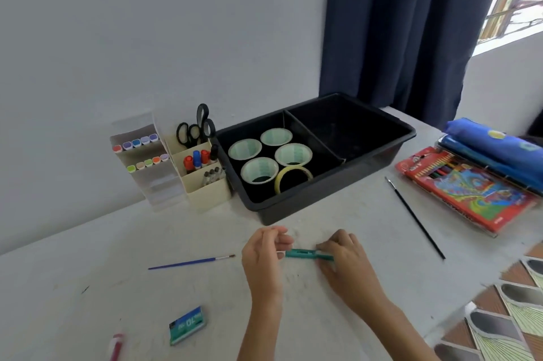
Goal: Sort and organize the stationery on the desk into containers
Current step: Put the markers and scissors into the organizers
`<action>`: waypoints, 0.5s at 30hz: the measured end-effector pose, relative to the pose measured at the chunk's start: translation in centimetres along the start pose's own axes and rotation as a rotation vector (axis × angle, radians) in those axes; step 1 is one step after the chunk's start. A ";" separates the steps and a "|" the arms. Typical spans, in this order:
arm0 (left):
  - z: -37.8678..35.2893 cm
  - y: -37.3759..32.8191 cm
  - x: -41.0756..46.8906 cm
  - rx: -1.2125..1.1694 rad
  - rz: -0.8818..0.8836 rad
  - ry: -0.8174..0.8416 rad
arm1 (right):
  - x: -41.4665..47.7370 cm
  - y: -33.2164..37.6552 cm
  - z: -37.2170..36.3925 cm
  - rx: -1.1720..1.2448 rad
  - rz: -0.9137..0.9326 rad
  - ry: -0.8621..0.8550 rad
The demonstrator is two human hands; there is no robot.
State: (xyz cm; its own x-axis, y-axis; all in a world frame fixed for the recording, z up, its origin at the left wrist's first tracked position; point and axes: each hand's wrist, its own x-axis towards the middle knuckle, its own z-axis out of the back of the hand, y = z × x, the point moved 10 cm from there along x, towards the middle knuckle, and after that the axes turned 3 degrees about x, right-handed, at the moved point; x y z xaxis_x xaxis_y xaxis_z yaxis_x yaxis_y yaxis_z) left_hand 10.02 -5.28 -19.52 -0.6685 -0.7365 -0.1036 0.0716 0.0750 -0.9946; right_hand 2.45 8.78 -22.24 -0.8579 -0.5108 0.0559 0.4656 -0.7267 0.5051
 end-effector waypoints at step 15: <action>5.1 -0.7 -1.9 -0.036 -0.035 -0.260 | -0.4 2.6 2.1 1.219 -0.183 -0.014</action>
State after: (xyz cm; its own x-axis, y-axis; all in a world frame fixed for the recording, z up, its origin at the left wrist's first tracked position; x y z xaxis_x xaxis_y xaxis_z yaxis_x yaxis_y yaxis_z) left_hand 15.03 -7.39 -18.64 -0.4574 -0.8865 -0.0698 0.0219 0.0672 -0.9975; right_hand 3.59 8.05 -19.16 -0.8949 -0.4362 -0.0945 -0.1620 0.1202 0.9794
